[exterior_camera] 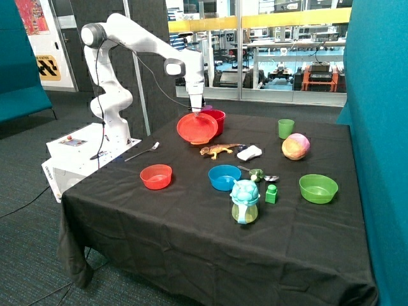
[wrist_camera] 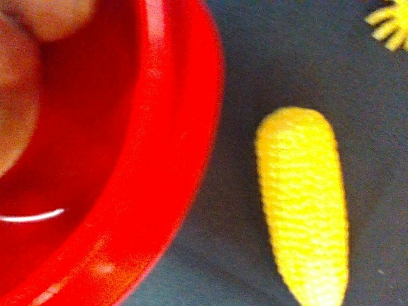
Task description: Hide the teddy bear in the red bowl
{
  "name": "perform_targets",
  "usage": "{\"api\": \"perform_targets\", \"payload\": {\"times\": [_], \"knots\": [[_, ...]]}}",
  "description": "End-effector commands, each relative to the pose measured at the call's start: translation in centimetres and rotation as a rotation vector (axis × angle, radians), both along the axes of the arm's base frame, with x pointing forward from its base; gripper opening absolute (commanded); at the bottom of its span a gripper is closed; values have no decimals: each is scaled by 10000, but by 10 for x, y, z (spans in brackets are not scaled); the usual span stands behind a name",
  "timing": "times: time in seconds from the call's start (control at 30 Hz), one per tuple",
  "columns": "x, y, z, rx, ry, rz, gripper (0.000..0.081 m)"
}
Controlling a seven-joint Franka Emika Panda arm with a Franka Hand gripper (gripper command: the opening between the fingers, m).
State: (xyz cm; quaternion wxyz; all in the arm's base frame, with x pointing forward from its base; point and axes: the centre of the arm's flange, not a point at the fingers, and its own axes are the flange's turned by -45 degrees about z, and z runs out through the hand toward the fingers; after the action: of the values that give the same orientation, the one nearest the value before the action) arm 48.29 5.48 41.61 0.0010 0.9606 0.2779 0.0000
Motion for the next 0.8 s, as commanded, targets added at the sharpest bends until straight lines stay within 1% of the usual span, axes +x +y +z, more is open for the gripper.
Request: {"api": "perform_targets", "payload": {"times": [0.0,0.2,0.3,0.33,0.4,0.77], "knots": [[-5,43,17,19,7,1566,0],[-17,68,28,19,8,2874,0],[-24,80,32,19,9,3423,0],[-25,82,33,19,9,3465,0],[-31,93,36,19,9,4005,0],[-54,131,44,18,10,4981,0]]}}
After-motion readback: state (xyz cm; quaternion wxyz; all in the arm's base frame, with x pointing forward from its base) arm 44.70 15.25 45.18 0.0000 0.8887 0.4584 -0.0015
